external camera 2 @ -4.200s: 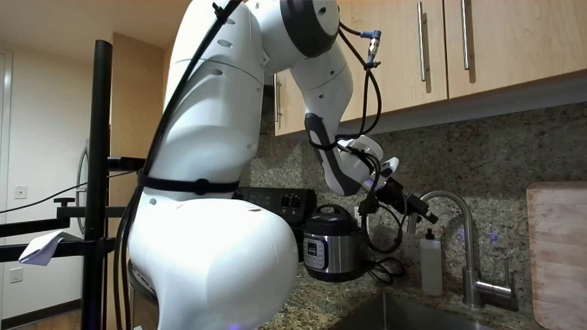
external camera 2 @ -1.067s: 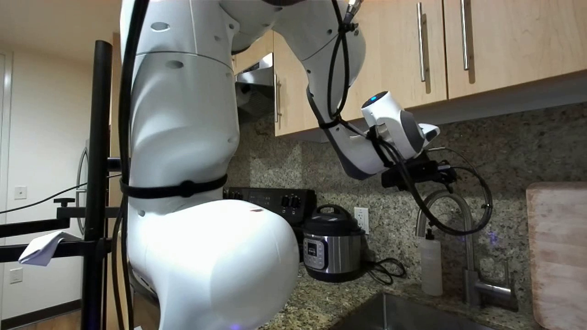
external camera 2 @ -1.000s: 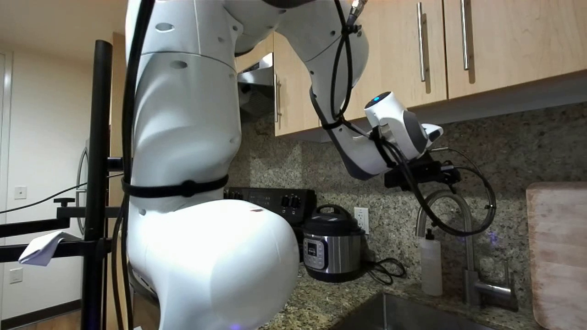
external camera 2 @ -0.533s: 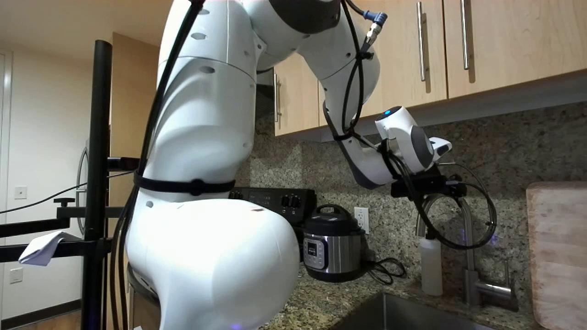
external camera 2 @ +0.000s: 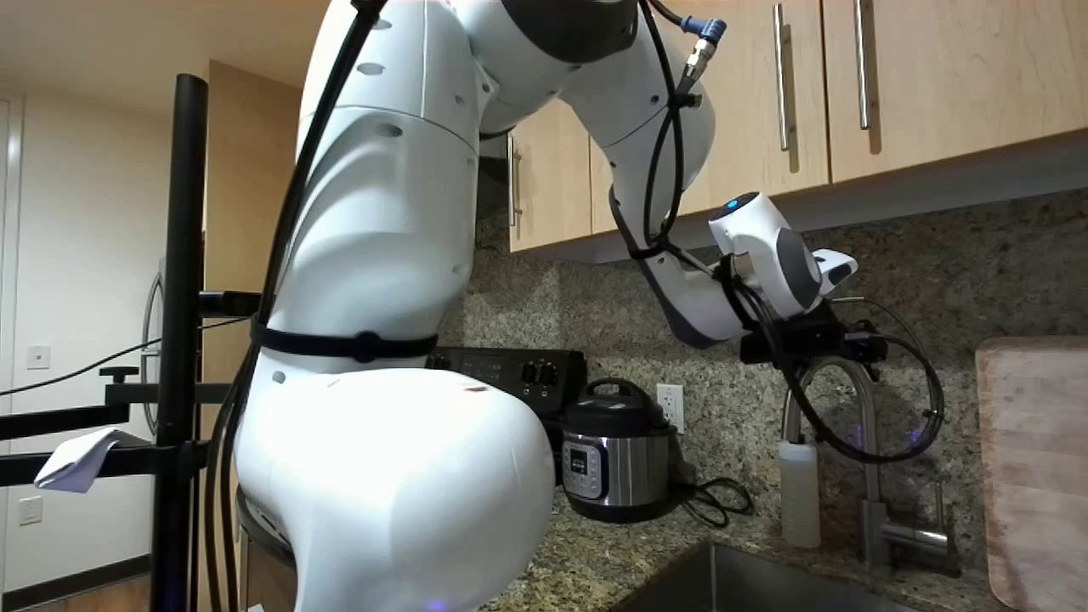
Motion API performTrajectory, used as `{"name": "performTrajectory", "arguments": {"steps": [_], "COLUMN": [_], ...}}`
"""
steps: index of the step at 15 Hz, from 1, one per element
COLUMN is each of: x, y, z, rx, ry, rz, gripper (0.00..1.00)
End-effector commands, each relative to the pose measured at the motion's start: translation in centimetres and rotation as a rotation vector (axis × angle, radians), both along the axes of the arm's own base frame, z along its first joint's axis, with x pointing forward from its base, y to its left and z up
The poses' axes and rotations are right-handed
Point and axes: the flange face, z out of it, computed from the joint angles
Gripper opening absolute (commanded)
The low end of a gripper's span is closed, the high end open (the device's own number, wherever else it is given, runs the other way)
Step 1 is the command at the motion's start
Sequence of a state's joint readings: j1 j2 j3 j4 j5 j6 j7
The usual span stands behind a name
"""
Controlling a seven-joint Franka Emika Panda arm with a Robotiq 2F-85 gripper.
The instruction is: Push the faucet to the right side of the sink.
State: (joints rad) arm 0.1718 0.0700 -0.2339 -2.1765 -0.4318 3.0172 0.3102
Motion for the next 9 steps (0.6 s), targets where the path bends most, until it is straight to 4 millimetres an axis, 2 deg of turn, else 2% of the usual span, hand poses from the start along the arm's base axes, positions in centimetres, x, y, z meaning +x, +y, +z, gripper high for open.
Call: {"name": "performTrajectory", "arguments": {"steps": [1, 9], "x": [-0.9, -1.9], "y": [-2.3, -6.7], "z": [0.1, -0.2], "rx": [0.017, 0.017], "ry": [0.022, 0.054], "rz": [-0.057, -0.147], "gripper": [1.0, 1.0]}}
